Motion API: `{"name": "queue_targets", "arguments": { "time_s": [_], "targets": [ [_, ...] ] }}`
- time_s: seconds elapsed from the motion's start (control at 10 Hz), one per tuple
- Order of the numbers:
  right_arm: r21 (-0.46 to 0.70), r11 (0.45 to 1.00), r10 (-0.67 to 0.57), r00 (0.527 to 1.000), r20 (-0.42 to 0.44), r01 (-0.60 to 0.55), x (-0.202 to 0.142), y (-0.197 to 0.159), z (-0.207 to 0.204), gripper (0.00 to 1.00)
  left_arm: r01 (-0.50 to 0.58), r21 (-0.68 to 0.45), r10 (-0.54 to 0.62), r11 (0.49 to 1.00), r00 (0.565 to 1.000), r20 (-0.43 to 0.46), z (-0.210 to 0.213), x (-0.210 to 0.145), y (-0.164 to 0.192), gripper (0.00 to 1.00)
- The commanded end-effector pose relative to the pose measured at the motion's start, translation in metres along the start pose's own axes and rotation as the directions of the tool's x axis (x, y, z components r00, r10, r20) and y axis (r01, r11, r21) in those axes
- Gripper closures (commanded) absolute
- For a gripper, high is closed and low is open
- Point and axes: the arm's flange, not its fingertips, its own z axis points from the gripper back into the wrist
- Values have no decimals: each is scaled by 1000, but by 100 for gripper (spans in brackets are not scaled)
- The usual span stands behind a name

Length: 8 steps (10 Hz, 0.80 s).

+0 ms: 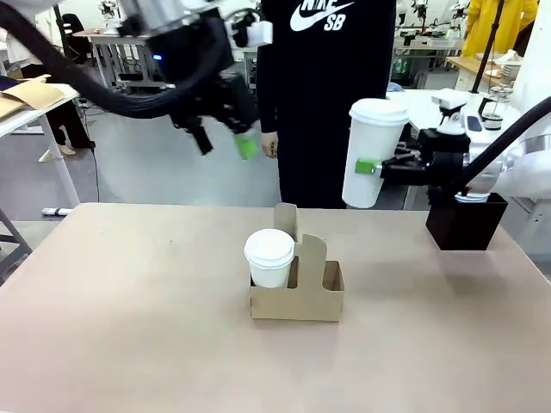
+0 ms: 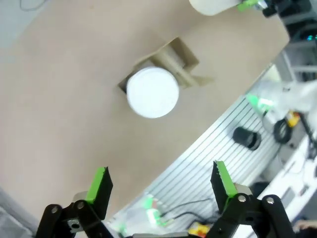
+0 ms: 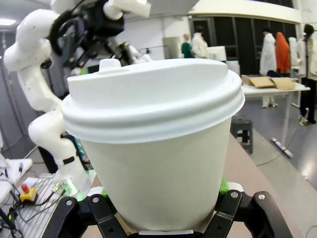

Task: Pour a drink into a cup and package it in a carrier.
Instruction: Insert the held 600 ml Paper Cup into the Cup Carrier.

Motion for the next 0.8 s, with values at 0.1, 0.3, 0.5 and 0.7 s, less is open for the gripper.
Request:
{"name": "queue_targets", "arguments": {
  "time_s": [0.1, 0.3, 0.5, 0.7],
  "targets": [
    [0, 1000, 0, 1000, 0, 0, 0, 0, 0, 20, 10, 140, -24, 990, 995, 98, -20, -23, 19, 0],
    [0, 1000, 0, 1000, 0, 0, 0, 0, 0, 20, 94, 28, -95, 995, 995, 25, 4, -11, 14, 0],
    [87, 996, 8, 999, -35, -5, -19, -1, -10, 20, 79, 96, -83, 992, 996, 43, -9, -22, 50, 0],
    [177, 983, 50, 999, -17, -46, -41, -11, -26, 20, 80, 107, -89, 991, 993, 80, -14, -39, 87, 0]
  ]
}}
